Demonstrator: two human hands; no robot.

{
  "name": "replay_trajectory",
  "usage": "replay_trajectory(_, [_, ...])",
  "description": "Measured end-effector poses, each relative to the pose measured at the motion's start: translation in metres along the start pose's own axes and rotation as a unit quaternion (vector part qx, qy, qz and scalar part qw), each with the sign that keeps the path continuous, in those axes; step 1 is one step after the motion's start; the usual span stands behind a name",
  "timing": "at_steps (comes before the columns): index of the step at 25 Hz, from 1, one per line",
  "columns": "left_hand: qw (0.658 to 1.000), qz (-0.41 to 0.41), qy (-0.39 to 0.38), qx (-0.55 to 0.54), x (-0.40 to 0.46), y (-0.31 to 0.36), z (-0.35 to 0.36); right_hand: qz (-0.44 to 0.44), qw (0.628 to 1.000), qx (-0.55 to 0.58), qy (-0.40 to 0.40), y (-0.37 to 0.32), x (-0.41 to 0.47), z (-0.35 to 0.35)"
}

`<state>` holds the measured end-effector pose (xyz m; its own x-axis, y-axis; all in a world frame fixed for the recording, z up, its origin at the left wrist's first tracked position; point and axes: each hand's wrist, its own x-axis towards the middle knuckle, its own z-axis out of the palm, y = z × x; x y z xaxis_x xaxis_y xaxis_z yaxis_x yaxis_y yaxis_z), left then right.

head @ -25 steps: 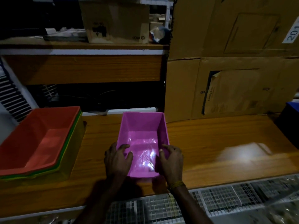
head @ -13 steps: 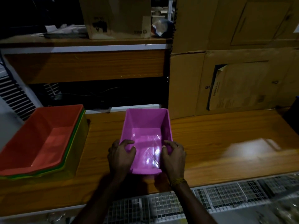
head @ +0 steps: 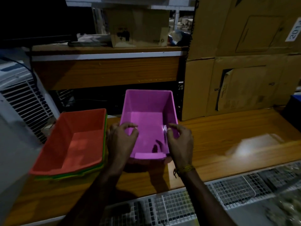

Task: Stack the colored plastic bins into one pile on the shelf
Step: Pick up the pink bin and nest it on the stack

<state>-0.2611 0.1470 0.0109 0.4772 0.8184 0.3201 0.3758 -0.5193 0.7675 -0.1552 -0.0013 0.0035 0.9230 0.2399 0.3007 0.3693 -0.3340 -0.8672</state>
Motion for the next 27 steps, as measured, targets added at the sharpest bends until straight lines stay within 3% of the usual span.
replay_trajectory(8, [0.988,0.060,0.144,-0.001,0.039,-0.023,-0.146,-0.131,0.991,0.019,0.004,-0.117,-0.045,0.070])
replay_trajectory(13, [0.980,0.058,0.184,0.040,0.055,-0.070,-0.202,-0.161,0.985,0.041,-0.040,-0.154,-0.071,0.121])
replay_trajectory(18, [0.983,0.011,0.179,0.039,0.057,-0.119,-0.216,-0.148,0.983,0.003,-0.105,-0.157,-0.090,0.163])
replay_trajectory(27, [0.991,-0.062,0.096,0.074,0.054,-0.166,-0.190,-0.091,0.972,-0.092,-0.198,-0.124,-0.096,0.197])
